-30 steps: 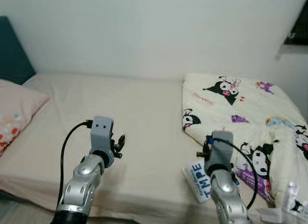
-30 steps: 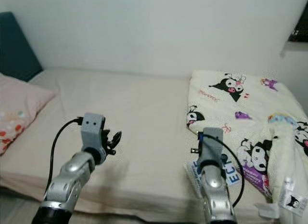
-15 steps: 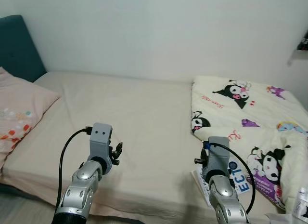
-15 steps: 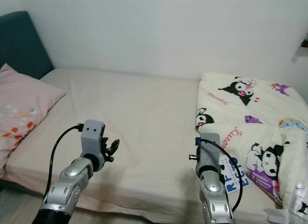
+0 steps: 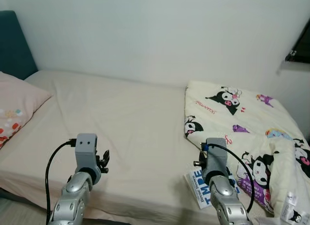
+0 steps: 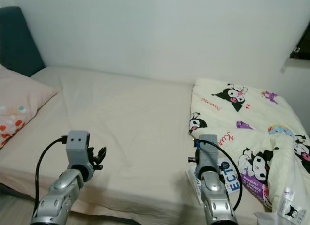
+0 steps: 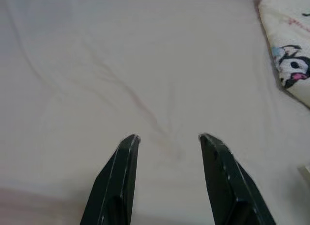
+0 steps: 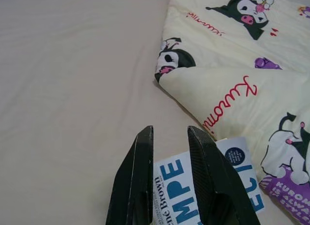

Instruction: Clean up the room

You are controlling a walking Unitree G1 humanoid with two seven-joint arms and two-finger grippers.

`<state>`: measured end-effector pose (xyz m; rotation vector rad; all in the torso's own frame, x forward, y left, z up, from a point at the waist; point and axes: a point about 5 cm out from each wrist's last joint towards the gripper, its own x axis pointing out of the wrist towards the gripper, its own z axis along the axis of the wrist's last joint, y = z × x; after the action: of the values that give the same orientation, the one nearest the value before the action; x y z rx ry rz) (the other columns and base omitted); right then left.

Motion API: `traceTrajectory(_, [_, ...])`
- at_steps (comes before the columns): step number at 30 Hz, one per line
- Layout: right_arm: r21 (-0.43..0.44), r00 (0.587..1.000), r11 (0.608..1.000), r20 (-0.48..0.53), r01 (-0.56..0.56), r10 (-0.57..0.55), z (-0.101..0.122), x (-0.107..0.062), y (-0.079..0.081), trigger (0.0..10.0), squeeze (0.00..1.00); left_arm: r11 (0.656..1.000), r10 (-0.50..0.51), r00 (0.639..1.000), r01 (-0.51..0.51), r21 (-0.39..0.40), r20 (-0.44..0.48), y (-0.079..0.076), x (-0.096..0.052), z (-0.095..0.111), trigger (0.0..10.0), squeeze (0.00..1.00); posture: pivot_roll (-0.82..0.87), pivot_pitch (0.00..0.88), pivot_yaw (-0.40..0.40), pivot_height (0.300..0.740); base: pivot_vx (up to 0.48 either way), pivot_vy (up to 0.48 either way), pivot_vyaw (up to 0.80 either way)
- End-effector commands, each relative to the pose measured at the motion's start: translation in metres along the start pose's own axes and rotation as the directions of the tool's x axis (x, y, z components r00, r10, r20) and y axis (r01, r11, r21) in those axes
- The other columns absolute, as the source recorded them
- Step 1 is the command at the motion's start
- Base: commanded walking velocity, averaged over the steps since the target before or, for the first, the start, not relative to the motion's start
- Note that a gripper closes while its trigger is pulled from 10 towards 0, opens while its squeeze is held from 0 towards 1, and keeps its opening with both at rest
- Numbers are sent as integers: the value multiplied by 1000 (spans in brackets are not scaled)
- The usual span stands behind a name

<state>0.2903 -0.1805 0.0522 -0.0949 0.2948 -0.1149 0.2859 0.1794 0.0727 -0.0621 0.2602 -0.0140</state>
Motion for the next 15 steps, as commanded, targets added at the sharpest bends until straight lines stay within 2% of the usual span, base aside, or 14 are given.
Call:
traceTrajectory(1, [18, 1000, 1000, 4, 9, -9, -1, 0, -6, 10000, 0, 999, -29, 999, 28, 22, 25, -9, 2, 4, 10000, 0, 13, 15, -30, 670, 0, 0, 0])
traceTrajectory(6, [31, 999, 999, 3, 40, -40, -2, -1, -12, 10000, 0, 997, -59, 998, 58, 52, 26, -14, 7, 5, 10000, 0, 14, 4, -27, 665, 0, 0, 0])
traceTrajectory(7, [68, 998, 995, 9, 66, -67, -2, -2, -17, 10000, 0, 992, -101, 994, 97, 83, 42, -22, 11, 10, 10000, 0, 22, 11, -13, 661, 0, 0, 0])
traceTrajectory(8, [68, 998, 995, 9, 66, -67, -2, -2, -17, 10000, 0, 992, -101, 994, 97, 83, 42, -22, 11, 10, 10000, 0, 22, 11, -13, 661, 0, 0, 0])
traceTrajectory(11, [127, 990, 982, 7, 136, -138, -8, -8, -33, 10000, 0, 978, -182, 980, 171, 121, 84, -41, 19, 24, 10000, 0, 21, 24, 43, 661, 0, 0, 0])
traceTrajectory(15, [128, 989, 981, 4, 149, -151, -10, -10, -34, 10000, 0, 977, -187, 979, 177, 121, 81, -42, 20, 25, 10000, 0, 4, 24, 58, 661, 0, 0, 0])
